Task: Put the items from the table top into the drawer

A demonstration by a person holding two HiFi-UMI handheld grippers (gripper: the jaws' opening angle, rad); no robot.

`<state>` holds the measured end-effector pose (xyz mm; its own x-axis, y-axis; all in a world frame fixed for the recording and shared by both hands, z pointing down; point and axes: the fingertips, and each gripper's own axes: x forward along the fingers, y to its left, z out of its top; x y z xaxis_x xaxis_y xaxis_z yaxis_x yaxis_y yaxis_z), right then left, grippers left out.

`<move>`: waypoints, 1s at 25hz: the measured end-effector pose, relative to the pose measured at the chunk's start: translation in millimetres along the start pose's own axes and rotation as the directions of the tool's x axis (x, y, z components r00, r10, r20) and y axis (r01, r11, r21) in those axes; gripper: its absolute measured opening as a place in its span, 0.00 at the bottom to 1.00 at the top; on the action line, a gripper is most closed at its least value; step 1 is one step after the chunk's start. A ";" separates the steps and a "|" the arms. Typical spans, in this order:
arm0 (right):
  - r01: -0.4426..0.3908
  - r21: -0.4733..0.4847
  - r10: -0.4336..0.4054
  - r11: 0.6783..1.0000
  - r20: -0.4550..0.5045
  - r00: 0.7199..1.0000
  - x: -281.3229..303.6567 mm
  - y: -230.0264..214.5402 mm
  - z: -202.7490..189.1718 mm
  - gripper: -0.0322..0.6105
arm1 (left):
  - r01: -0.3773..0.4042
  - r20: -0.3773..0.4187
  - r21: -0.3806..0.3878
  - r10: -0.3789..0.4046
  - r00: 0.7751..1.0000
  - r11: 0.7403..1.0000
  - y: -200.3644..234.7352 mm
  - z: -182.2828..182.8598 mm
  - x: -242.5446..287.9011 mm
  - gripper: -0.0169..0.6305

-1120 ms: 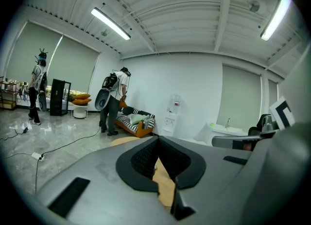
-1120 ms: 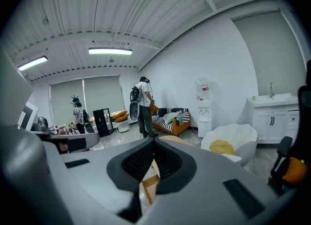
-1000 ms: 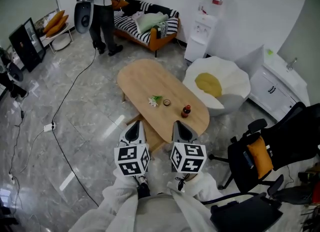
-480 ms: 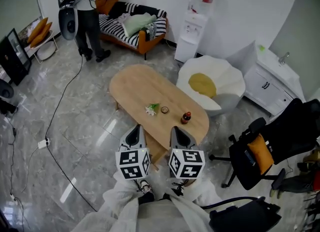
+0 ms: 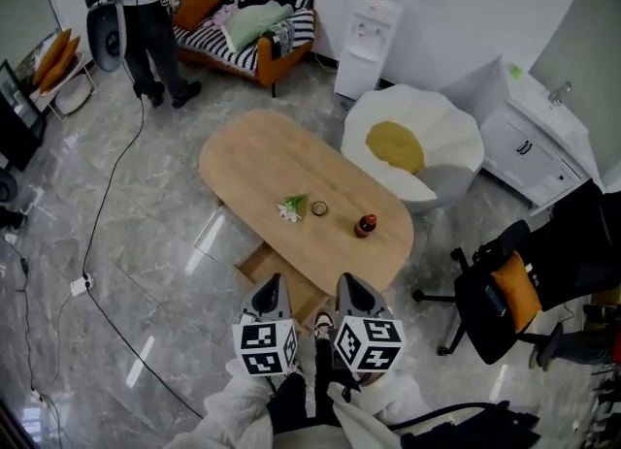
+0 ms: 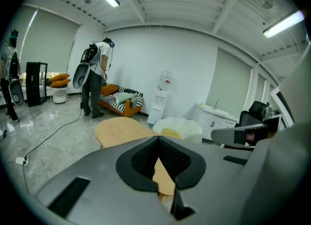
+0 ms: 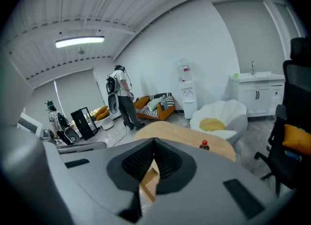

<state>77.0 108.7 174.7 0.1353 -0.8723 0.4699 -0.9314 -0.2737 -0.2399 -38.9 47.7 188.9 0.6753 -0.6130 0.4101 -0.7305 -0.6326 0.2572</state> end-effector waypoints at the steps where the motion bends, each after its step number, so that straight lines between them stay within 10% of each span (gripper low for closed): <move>1: 0.000 0.002 0.000 1.000 -0.014 1.000 5.9 -3.9 -4.8 0.13 | -0.001 -0.014 -0.008 0.000 1.000 1.000 -0.9 -5.6 5.6 0.02; 25: 0.120 0.064 -0.114 0.991 -0.091 0.989 133.7 -168.5 -81.9 0.13 | -0.002 -0.191 0.021 0.006 0.982 1.000 4.6 -126.7 173.9 0.02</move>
<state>224.3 71.3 347.5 0.2092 -0.7947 0.5698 -0.8850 -0.4017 -0.2354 62.3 -1.8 372.3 0.6394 -0.5150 0.5708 -0.7294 -0.6412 0.2385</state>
